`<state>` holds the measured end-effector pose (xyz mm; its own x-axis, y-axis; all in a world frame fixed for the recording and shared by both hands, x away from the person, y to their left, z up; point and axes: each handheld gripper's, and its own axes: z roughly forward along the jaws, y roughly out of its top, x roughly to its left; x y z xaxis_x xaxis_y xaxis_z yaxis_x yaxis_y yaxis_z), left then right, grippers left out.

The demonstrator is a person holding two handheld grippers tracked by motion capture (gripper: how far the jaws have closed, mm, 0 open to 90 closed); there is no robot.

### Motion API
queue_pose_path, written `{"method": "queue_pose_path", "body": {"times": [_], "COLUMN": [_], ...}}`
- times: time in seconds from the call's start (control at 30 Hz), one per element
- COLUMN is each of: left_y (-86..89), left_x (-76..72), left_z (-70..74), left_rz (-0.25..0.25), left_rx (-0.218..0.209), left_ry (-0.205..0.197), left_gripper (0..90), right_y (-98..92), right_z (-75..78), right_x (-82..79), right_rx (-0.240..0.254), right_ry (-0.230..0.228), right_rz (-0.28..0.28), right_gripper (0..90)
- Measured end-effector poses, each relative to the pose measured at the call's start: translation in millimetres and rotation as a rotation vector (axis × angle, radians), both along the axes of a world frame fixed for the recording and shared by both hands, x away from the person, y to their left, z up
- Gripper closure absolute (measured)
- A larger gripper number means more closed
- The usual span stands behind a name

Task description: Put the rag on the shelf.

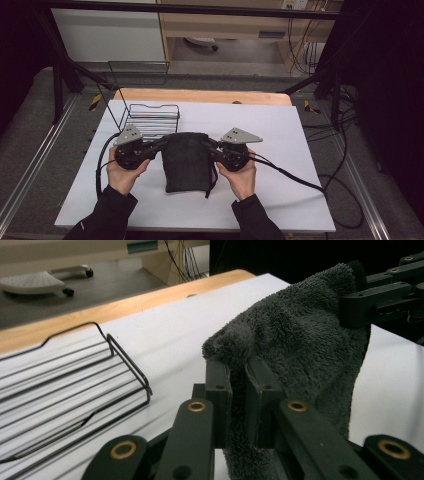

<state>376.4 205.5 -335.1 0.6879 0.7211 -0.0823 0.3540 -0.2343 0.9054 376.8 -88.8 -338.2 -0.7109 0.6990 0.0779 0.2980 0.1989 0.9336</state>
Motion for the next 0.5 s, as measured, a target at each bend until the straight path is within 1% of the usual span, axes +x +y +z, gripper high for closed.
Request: {"method": "queue_pose_path", "body": {"times": [0.03, 0.3, 0.33, 0.5], "left_y": [0.6, 8.5, 9.4, 14.6], "left_x": [-0.7, -5.4, -6.0, -9.2], "left_z": [2.0, 14.1, 15.5, 22.5], "left_rz": [0.0, 0.013, 0.017, 0.031], "left_rx": [-0.001, -0.027, -0.028, -0.05], "left_ry": [-0.006, -0.05, -0.058, -0.088], "left_gripper": [82.0, 82.0, 82.0, 82.0], "right_y": [0.0, 4.6, 6.3, 9.6], "right_z": [0.0, 13.4, 16.5, 21.7], "right_x": [0.0, -1.6, -1.7, -1.5], "right_rx": [0.0, 0.01, 0.018, 0.033], "right_ry": [0.0, -0.047, -0.057, -0.077], "right_rz": [0.0, 0.006, 0.007, 0.014], "right_gripper": [79.5, 79.5, 79.5, 79.5]}}
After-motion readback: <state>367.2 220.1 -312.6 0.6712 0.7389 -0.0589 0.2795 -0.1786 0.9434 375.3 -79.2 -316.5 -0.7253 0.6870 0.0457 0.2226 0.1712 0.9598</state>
